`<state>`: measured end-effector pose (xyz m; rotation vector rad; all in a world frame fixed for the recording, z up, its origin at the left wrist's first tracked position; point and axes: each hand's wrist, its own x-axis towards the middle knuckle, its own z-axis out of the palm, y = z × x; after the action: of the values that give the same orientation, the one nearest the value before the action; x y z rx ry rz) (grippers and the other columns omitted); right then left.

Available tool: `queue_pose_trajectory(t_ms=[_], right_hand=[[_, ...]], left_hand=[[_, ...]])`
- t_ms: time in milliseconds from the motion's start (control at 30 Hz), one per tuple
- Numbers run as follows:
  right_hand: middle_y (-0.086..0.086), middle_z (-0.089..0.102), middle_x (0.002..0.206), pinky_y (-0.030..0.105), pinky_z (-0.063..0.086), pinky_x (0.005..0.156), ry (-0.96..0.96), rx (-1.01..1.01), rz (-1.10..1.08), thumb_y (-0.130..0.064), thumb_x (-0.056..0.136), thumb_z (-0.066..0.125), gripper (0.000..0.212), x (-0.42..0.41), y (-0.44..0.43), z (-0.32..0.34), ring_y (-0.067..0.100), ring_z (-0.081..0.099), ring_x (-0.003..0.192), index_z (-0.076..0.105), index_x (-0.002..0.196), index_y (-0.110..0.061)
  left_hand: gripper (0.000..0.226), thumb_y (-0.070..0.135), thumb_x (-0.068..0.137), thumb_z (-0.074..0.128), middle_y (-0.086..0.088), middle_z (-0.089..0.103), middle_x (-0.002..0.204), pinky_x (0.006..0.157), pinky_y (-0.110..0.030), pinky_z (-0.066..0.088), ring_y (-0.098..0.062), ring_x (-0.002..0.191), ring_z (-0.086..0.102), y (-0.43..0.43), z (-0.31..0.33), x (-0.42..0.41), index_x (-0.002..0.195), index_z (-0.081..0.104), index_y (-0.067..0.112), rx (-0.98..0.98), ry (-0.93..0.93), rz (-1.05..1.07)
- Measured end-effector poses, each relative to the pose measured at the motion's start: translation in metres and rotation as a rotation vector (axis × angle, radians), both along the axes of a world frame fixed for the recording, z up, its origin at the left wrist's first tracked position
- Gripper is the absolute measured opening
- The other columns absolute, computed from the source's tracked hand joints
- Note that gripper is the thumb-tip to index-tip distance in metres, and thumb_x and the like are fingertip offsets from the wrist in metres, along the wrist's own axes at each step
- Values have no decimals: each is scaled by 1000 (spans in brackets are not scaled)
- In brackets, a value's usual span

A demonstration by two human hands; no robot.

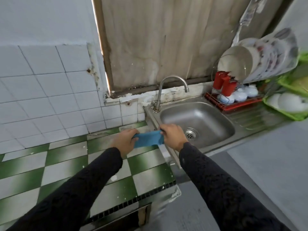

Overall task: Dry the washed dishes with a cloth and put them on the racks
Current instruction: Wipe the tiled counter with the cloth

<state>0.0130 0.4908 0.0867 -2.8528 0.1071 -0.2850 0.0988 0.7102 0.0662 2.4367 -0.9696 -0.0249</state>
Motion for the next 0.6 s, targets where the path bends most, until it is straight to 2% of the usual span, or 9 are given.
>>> queue_pose_trajectory(t_ms=[100,200,300,400,533,600], right_hand=[[7,67,96,39,40,76,-72,20,-31,-14,93,54,8,-34,-59,13,32,59,95,60,98,-18],[6,67,96,42,44,79,-137,42,-71,-13,93,55,11,-68,-117,22,32,59,94,62,101,-17],[4,68,96,39,40,76,-191,38,-117,-12,93,54,13,-95,-171,26,30,58,94,63,100,-17],[2,68,96,38,39,76,-201,29,-154,-13,94,52,14,-114,-210,30,28,57,93,63,99,-18],[4,69,95,39,43,76,-205,48,-191,-11,92,54,12,-135,-260,31,30,59,93,63,95,-17],[4,69,95,38,44,76,-207,57,-212,-11,92,55,11,-138,-285,29,30,60,94,64,94,-16]], left_hand=[[19,15,99,50,-3,62,104,79,-30,38,-23,94,54,-64,18,-24,111,64,12,-27,-36,-50],[18,17,100,48,-3,60,94,70,-29,30,-21,85,52,-128,32,-47,102,63,9,-67,-82,-123],[32,30,91,40,-5,62,90,68,-30,32,-18,79,49,-183,39,-69,96,64,9,-111,-88,-169],[42,42,88,32,-2,63,90,74,-34,42,-19,83,53,-223,38,-82,95,63,15,-117,-79,-194],[15,25,96,48,4,62,93,79,-34,45,-18,87,55,-277,38,-95,99,63,20,-108,-83,-218],[12,21,97,52,5,61,93,80,-33,45,-16,87,55,-304,38,-98,100,64,21,-116,-87,-222]])
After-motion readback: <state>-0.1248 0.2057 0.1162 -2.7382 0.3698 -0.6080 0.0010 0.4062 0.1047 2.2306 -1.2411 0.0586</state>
